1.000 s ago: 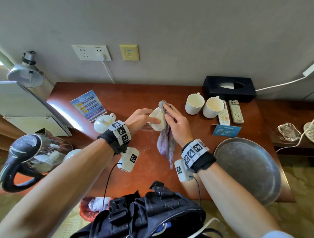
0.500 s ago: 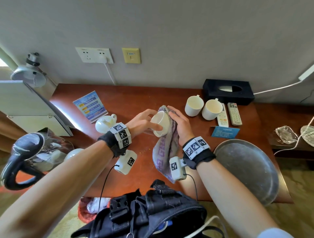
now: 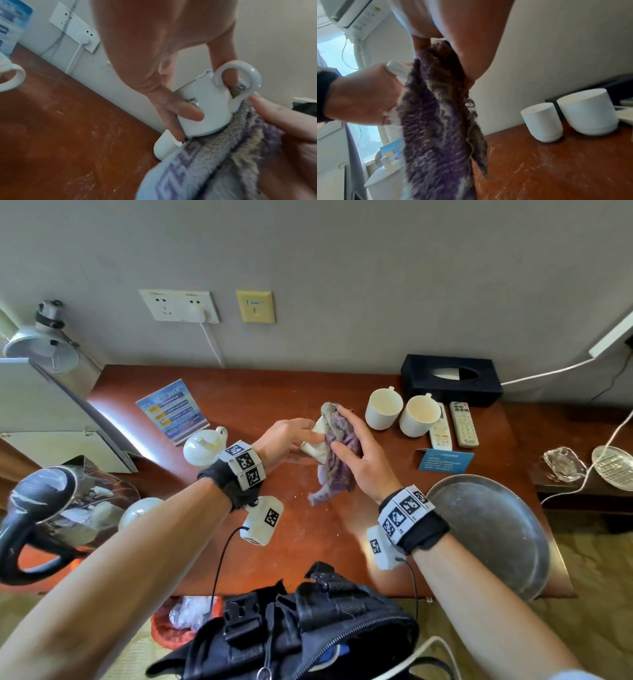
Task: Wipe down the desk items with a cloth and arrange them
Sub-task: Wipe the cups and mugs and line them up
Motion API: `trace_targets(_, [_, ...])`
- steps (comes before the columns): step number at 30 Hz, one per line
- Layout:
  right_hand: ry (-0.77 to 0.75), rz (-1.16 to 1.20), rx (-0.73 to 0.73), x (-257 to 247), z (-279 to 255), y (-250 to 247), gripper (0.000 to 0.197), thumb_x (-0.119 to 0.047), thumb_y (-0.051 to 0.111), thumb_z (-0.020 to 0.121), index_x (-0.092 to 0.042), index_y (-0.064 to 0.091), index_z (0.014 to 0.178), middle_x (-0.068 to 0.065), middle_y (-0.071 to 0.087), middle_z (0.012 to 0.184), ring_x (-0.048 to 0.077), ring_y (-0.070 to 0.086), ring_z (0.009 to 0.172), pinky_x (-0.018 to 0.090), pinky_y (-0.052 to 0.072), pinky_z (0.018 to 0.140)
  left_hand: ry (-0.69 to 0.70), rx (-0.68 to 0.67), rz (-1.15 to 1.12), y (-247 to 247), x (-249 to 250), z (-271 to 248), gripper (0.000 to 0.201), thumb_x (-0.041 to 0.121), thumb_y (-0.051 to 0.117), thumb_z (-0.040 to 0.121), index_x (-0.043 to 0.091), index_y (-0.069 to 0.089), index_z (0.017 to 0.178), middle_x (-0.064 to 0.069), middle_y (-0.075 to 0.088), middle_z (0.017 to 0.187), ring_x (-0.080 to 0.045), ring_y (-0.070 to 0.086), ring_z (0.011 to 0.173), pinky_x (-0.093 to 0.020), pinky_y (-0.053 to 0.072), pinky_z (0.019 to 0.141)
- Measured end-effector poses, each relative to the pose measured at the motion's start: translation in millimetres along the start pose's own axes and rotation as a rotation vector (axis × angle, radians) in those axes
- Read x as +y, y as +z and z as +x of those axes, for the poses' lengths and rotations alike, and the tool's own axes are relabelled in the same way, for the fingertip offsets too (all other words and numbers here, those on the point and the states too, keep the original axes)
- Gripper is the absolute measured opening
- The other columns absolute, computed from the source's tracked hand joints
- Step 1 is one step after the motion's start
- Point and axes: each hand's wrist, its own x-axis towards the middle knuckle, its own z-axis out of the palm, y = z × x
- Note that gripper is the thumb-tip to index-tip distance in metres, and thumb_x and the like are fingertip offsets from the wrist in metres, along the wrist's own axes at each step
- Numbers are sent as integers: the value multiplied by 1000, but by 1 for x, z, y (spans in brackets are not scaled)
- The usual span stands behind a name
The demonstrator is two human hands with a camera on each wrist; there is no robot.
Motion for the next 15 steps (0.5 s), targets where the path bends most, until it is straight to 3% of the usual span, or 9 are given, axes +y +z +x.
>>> trace_targets(3, [42, 80, 58, 1, 2, 1, 49, -14, 61, 97, -34, 45, 139, -12, 47, 147, 2, 44, 135, 32, 34, 117, 20, 0, 28, -3, 3, 3, 66, 19, 73, 74, 12, 56, 137, -9, 74, 112, -26, 73, 100, -33, 57, 82])
trace_targets(5, [66, 138, 89, 2, 4, 5, 44, -16, 60, 98, -35, 47, 136, -10, 51, 143, 3, 49, 131, 31, 37, 115, 51, -18, 71, -6, 5, 3, 55, 11, 71, 82, 13, 57, 135, -9, 75, 106, -26, 73, 97, -32, 58, 81])
trace_targets(9, [113, 240, 148, 9, 10, 16, 37, -16, 56, 100, -24, 50, 136, -1, 59, 135, 10, 57, 123, 32, 45, 107, 86, -17, 134, -9, 4, 0, 41, 2, 65, 88, 12, 61, 127, -10, 75, 95, -24, 74, 88, -26, 58, 73])
trace_targets(12, [225, 422, 211, 6, 23, 18, 26, -15, 54, 100, -22, 57, 125, 6, 66, 126, 19, 64, 116, 36, 51, 101, 83, -23, 131, -10, -1, 0, 41, 10, 65, 92, 14, 60, 132, -14, 74, 106, -24, 73, 95, -30, 59, 82])
trace_targets(15, [361, 600, 266, 3, 41, 10, 27, -13, 51, 101, -12, 59, 127, 11, 69, 120, 23, 68, 109, 35, 54, 94, 71, -43, 72, -13, 1, -2, 31, 12, 60, 96, 27, 63, 123, -8, 73, 115, -23, 71, 105, -31, 57, 92])
